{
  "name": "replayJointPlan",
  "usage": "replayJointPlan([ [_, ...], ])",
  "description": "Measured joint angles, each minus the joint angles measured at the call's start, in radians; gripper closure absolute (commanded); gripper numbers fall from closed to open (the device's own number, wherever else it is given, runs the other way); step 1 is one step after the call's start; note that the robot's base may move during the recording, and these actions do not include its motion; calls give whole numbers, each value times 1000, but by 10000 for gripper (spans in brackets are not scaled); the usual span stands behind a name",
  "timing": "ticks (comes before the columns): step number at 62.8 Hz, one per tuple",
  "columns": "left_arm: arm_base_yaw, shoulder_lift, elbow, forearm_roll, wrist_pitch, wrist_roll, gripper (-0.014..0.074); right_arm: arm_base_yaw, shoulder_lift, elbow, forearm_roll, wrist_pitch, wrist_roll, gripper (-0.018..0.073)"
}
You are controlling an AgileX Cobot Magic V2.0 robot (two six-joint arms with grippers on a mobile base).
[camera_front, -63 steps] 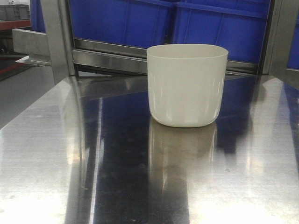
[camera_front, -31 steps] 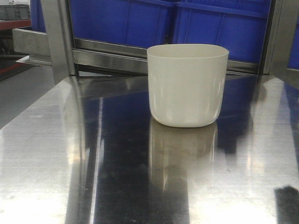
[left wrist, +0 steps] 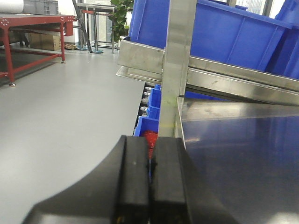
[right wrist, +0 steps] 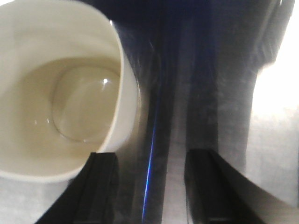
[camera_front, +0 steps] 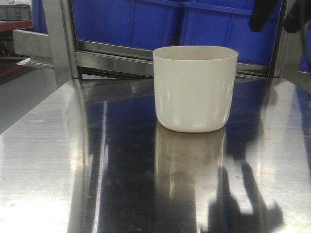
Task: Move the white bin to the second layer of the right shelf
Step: 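Lower the right gripper over the rim of the white bin, then close the right gripper on the bin rim and lift it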
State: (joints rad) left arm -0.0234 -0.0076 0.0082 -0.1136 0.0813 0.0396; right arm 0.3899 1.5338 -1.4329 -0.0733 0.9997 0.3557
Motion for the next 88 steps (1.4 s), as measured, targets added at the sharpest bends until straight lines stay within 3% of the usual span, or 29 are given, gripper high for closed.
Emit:
replayJointPlan([
  [20,0,0,0,0,0,0,512,19,250,-282,0,143,15,127],
  [48,0,0,0,0,0,0,512,35,376,-318,16,153,56,130],
  [56,0,0,0,0,0,0,512,35,390,-318,16,153,56,211],
  [73,0,0,0,0,0,0,512,23,416,-318,16,145,58,519],
  [88,0,0,0,0,0,0,512,18,392,-318,16,142,35,504],
])
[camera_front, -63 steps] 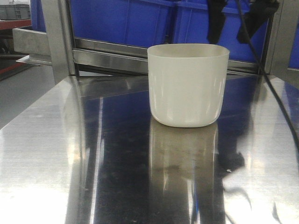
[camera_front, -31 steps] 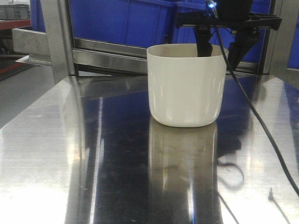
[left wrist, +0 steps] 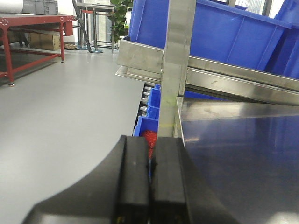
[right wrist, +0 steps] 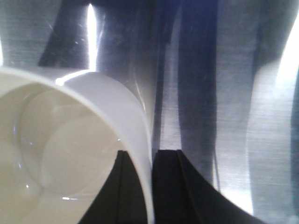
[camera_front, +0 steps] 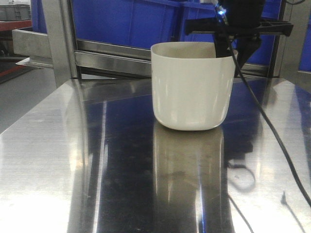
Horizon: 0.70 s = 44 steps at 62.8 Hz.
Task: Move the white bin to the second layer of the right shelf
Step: 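Close the right gripper on the bin rim and lift it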
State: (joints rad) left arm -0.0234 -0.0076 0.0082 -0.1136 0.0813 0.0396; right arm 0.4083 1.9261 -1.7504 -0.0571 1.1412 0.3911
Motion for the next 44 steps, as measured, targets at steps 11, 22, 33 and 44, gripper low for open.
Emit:
replayJointPlan([
  [11,0,0,0,0,0,0,512,-31,-67,4,0,-2,-110,504],
  [22,0,0,0,0,0,0,512,-106,-174,90,0,-51,-214,504],
  [33,0,0,0,0,0,0,512,-213,-347,272,0,-152,-286,504],
  [44,0,0,0,0,0,0,512,-337,-520,457,0,-233,-298,504],
])
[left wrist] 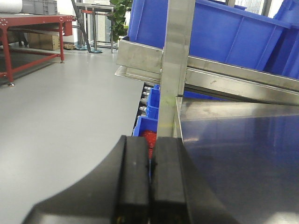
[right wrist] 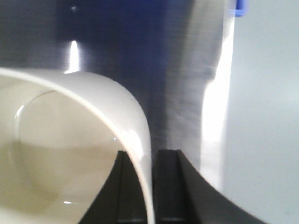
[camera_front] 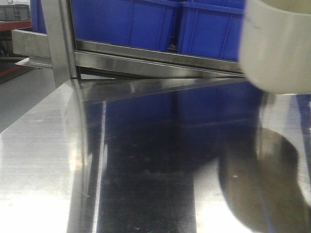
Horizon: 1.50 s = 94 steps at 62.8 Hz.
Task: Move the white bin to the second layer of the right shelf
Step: 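Close the right gripper on the bin rim and lift it, then hold the bin in the right gripper while turning away from the table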
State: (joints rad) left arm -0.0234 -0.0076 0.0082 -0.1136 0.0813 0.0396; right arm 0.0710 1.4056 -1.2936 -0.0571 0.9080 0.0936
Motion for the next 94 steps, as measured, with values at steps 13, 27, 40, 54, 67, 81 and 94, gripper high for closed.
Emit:
replayJointPlan([
  [13,0,0,0,0,0,0,512,-103,-179,197,0,-66,-2,504],
  [27,0,0,0,0,0,0,512,-109,-348,372,4,-112,11,504],
  [40,0,0,0,0,0,0,512,-109,-528,501,4,-139,25,504],
  [54,0,0,0,0,0,0,512,-109,-713,583,6,-143,25,504],
  [67,0,0,0,0,0,0,512,-94,-814,617,6,-137,28,504],
  [81,0,0,0,0,0,0,512,9,-821,629,8,-138,28,504],
  [94,0,0,0,0,0,0,512,32,-821,629,14,-149,28,504],
])
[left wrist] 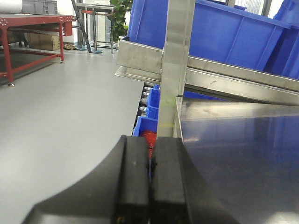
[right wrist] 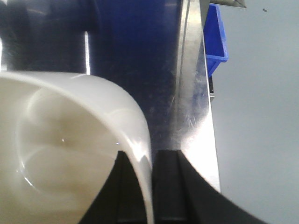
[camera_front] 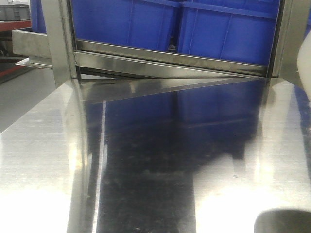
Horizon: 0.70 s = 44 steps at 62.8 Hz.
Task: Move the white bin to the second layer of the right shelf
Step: 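Hold the bin in the right gripper while turning away from the table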
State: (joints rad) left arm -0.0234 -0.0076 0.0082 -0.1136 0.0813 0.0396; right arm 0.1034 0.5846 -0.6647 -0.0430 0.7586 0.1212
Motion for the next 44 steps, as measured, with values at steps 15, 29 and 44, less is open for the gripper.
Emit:
replayJointPlan([
  [15,0,0,0,0,0,0,512,0,0,0,0,9,0,504],
  [29,0,0,0,0,0,0,512,0,0,0,0,12,0,504],
  [44,0,0,0,0,0,0,512,0,0,0,0,13,0,504],
])
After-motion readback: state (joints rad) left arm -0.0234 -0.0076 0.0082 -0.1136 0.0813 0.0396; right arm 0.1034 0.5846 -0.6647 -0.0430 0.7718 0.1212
